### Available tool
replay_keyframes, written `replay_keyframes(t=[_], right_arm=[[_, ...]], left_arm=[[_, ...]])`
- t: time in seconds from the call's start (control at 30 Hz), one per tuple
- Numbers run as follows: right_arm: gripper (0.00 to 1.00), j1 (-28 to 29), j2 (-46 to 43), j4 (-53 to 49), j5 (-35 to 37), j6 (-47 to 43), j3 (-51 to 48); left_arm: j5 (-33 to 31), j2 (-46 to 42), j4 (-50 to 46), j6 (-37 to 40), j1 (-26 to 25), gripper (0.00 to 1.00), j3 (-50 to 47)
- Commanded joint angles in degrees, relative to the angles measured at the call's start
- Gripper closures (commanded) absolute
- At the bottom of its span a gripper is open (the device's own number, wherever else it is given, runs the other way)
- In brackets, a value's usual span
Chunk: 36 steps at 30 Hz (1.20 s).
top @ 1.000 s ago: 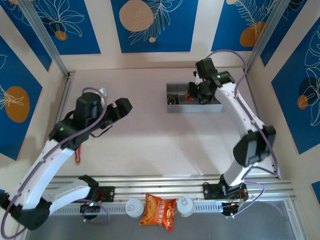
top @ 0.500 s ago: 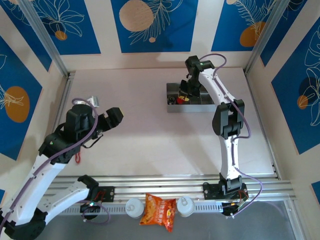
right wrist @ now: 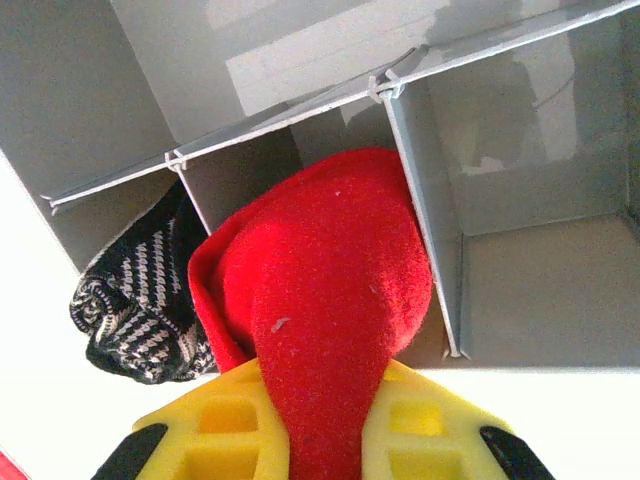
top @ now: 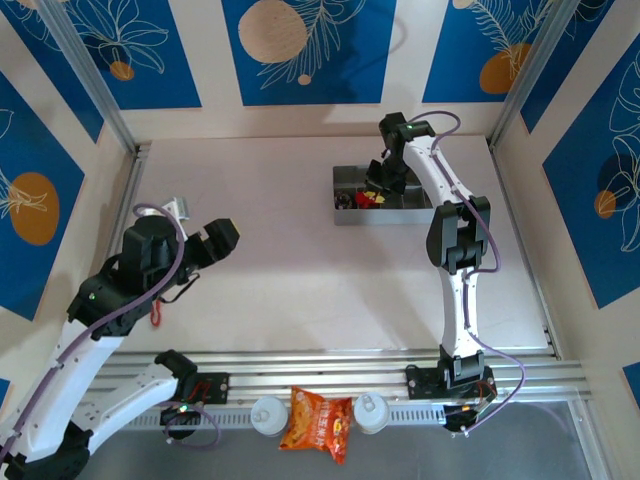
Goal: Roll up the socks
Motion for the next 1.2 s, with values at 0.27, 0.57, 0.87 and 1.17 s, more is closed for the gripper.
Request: replay_keyframes(t=[0.27,0.57,0.87,1.17], right_arm=[[1.0,0.0,-2.5,-3.1,3.0,5.1,0.6],[1.0,-0.9,2.6,-2.1,-0.8,10.3,2.6],[1.0,-1.2,7.0,-2.2,-0.1,15.1,5.1],[0.88,-0.8,8.6,-4.0,0.5,15.3,8.4]], left_arm=[[-1.1,0.1,-0.2,-1.0,0.6,0.13,-0.5],[-0.4,0.5,0.0,-1.7,0.6,0.13,-0.6],[-0.6,0.0,-0.6,-2.1,0.6,0.12,-0.4],[-0.3,0.1,-0.2,-2.4,0.6,0.12,-0.5]])
